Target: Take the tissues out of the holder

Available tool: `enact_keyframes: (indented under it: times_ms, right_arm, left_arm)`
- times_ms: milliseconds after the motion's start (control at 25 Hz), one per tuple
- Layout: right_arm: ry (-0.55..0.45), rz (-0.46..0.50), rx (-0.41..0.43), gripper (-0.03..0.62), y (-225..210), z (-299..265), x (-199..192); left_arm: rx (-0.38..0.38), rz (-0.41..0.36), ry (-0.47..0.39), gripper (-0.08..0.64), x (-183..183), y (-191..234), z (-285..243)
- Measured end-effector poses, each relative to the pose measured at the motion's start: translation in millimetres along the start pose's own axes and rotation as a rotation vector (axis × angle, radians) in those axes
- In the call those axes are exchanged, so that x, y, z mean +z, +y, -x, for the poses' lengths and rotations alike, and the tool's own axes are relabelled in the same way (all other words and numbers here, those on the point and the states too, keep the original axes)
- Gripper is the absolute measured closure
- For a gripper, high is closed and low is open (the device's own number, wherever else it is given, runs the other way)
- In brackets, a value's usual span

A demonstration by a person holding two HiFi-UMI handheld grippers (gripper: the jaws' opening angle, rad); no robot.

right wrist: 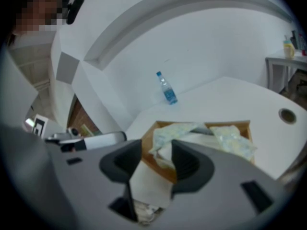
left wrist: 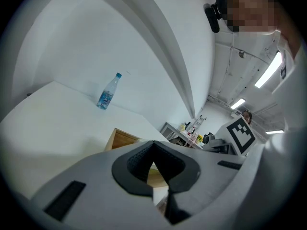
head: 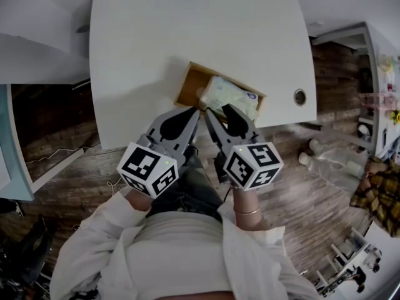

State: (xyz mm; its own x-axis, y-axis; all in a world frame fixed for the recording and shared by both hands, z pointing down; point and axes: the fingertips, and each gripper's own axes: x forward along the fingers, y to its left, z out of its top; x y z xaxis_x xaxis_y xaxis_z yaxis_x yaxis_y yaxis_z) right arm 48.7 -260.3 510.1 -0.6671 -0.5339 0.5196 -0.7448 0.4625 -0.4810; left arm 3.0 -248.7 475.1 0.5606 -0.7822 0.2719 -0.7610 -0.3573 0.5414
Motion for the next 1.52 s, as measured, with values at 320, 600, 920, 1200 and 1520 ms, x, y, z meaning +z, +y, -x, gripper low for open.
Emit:
enact_keyframes:
  times_ms: [320, 600, 920, 1200, 1520]
  right_arm:
    - [0.028, 0.006, -0.038, 0.448, -3.6, -5.1, 3.0]
    - [0.011, 0.027, -0.06, 0.54, -7.4, -3.2, 6.0]
    - [0.002, 0.122, -0.058, 0.556, -4.6, -1.0, 8.1]
    - [-0.055, 0.174, -0.088, 0.578, -5.4, 10.8, 21.8]
    - [-0.111, 0.199, -0.117, 0.579, -5.9, 31.4, 37.7]
  left_arm:
    - [0.002, 0.006, -0.023, 0.545, 8.9, 5.2, -0.5]
    - [0.003, 0.014, -0.015, 0.545, 6.9, 9.6, -0.8]
    - [0.001, -0.002, 0.013, 0.545, -1.0, 11.0, -1.9]
    - [-0.014, -0.019, 0.007, 0.545, 2.9, 5.6, 0.2]
    - [-0.051, -0.056, -0.008, 0.545, 10.0, -13.6, 0.8]
